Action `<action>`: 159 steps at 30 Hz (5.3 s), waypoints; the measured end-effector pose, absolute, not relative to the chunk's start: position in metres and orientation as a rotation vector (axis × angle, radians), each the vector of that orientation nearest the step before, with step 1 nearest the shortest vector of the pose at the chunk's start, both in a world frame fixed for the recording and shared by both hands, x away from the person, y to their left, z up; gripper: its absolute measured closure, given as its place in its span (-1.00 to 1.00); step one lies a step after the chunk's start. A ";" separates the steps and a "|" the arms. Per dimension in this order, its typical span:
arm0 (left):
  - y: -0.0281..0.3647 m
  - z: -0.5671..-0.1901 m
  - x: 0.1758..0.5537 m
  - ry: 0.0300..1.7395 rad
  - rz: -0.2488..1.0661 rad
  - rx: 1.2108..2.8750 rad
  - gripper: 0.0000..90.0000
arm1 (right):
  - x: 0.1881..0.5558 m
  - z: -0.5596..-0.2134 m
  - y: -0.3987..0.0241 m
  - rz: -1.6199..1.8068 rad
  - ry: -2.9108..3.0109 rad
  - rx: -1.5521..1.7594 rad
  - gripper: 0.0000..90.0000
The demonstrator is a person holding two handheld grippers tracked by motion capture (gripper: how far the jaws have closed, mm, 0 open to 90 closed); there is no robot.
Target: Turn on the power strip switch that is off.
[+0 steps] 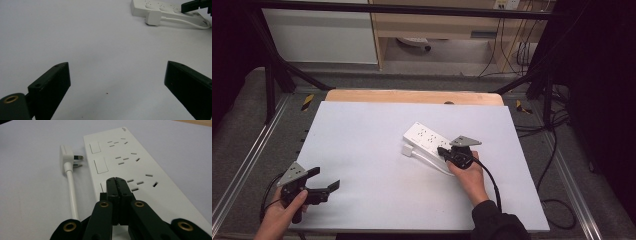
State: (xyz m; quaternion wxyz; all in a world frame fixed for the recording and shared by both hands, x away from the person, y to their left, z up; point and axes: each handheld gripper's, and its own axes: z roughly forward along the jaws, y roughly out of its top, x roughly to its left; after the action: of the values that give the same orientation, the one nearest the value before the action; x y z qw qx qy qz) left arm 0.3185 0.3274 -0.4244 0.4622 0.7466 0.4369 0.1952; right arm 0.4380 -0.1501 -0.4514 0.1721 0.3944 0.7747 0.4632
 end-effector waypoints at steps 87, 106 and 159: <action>0.329 -0.424 0.319 1.082 0.482 1.828 -0.86 | 0.433 -0.420 -0.168 1.428 2.009 1.220 -0.07; 0.329 -0.425 0.318 1.083 0.480 1.831 -0.86 | 0.430 -0.405 -0.184 1.426 1.912 1.337 -0.87; 0.329 -0.424 0.317 1.085 0.483 1.830 -0.86 | 0.368 -0.400 -0.276 1.338 1.767 1.331 -0.86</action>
State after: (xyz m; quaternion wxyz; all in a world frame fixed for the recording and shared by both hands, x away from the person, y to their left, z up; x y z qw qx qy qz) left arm 0.3171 0.3293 -0.4241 0.4620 0.7440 0.4410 0.1964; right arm 0.3676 -0.2756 -0.4001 0.2748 0.4950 0.6572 0.4976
